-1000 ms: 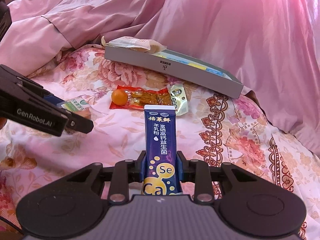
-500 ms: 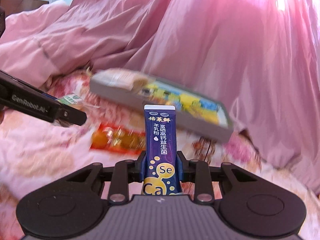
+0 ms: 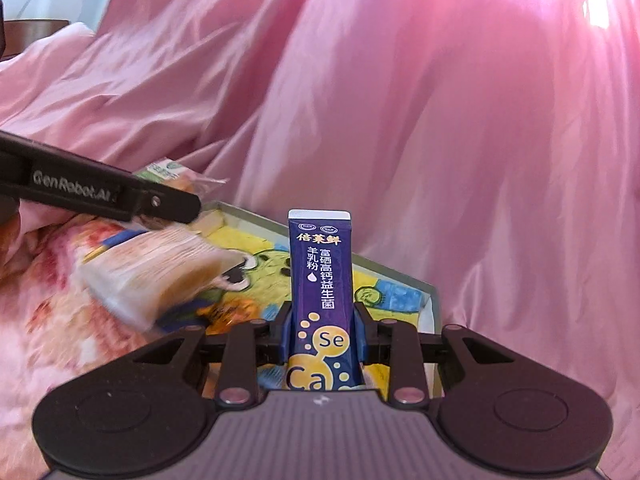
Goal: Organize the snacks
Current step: 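Lower the blue stick and bun into the tray and open both tools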
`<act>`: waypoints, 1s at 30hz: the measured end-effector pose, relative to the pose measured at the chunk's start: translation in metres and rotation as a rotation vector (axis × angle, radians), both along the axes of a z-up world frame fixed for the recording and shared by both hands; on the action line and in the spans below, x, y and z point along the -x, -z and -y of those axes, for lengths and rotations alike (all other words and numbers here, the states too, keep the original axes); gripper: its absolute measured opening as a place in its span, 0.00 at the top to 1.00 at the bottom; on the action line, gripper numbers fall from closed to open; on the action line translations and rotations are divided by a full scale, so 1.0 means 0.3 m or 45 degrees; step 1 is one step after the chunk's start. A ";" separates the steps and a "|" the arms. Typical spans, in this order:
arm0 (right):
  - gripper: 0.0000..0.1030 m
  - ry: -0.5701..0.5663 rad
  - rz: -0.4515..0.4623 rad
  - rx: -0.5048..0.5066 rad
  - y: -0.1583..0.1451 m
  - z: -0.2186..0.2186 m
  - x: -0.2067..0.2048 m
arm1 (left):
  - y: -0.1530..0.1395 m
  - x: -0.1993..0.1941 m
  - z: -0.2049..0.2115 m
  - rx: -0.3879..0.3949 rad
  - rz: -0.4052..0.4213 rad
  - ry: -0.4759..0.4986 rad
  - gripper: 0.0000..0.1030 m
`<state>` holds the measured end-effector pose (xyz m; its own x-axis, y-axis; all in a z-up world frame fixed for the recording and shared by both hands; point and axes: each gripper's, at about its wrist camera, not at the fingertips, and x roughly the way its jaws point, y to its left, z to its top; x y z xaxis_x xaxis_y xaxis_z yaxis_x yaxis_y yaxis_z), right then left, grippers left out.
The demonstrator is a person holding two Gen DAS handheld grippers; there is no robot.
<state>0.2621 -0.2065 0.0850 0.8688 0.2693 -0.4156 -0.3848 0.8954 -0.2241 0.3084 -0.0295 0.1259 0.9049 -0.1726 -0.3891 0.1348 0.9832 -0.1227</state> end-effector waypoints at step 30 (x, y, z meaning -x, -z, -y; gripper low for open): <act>0.16 0.122 -0.072 -0.247 0.080 0.086 -0.140 | 0.041 -0.020 0.045 0.031 0.011 -0.040 0.02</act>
